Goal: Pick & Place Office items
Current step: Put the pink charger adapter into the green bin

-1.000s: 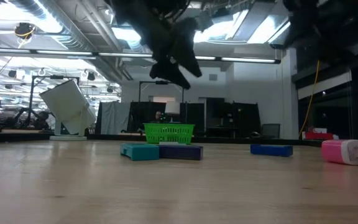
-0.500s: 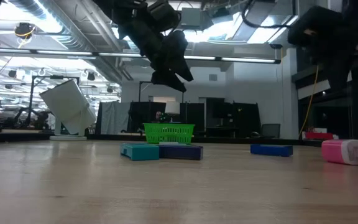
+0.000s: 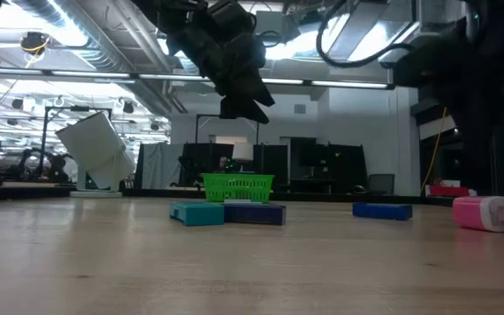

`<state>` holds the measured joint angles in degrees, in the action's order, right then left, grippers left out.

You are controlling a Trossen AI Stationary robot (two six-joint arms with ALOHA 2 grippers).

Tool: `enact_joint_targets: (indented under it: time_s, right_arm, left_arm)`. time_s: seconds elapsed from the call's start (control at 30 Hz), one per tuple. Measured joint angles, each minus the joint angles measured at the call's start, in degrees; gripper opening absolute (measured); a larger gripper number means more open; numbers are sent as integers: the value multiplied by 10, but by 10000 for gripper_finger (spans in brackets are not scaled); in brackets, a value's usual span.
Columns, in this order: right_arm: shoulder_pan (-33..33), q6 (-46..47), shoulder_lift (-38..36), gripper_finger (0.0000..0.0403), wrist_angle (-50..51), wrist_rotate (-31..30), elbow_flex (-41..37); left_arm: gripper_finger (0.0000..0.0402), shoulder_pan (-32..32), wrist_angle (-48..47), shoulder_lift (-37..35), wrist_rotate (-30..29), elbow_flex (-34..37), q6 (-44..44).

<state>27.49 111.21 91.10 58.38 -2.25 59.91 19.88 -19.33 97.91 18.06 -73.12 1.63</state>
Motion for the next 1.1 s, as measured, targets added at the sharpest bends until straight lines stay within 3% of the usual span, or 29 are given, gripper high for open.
enact_joint_targets:
  time_s: [0.27, 1.1]
  right_arm:
    - [0, -30, 28, 251, -33, -33, 5]
    - [-4, -67, 131, 239, -86, -27, 4]
  left_arm:
    - [267, 0, -1, 0, 1, 0, -3]
    - [267, 0, 2, 0, 1, 6, 1]
